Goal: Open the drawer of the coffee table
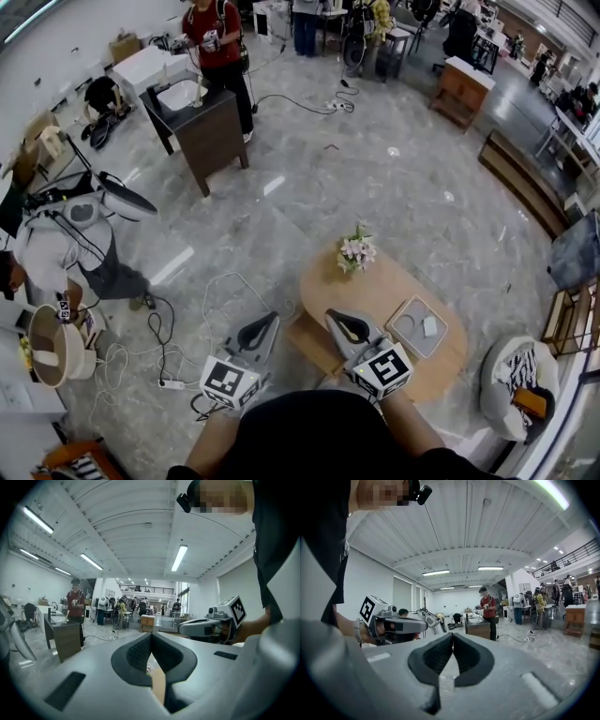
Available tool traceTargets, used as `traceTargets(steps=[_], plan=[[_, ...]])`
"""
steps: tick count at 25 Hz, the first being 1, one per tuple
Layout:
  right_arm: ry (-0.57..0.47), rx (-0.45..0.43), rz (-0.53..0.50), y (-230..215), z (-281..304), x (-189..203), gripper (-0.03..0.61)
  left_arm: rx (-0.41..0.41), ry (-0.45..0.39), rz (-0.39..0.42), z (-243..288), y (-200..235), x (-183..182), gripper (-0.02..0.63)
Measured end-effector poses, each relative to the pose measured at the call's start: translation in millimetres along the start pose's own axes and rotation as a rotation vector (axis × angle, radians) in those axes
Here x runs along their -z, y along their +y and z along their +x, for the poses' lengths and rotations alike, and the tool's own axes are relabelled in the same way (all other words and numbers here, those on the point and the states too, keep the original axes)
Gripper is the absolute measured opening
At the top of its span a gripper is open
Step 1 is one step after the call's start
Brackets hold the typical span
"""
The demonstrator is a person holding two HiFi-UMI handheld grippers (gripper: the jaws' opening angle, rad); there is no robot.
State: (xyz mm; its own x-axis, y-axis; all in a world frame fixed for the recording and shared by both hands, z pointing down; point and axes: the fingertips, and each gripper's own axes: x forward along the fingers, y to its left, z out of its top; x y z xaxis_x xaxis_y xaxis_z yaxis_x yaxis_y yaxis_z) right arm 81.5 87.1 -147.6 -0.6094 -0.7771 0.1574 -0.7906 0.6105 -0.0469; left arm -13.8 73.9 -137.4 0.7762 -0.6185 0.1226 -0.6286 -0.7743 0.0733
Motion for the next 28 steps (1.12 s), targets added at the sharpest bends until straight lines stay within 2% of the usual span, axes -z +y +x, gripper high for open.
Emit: traceTargets(steps=[8,15,21,28], plan=[[0.001,0.03,-0.013,-18,-22,10,-0.002,0.006,0.007,-0.014,10,-19,2,0.014],[0.011,0.018,-0.006,-17,-35,-5,-0.002,0.013,0.023,-0.027,15,-31,-8,0.014],[0.013,0.011,-0.003,-23,-42,12,-0.002,0.001,0.022,-0.043,25,-38,12,0.014],[0.009,0.003,0.001,-28,-43,14,-0.002,0.0,0.038,-0.043,29,-43,12,0.014]])
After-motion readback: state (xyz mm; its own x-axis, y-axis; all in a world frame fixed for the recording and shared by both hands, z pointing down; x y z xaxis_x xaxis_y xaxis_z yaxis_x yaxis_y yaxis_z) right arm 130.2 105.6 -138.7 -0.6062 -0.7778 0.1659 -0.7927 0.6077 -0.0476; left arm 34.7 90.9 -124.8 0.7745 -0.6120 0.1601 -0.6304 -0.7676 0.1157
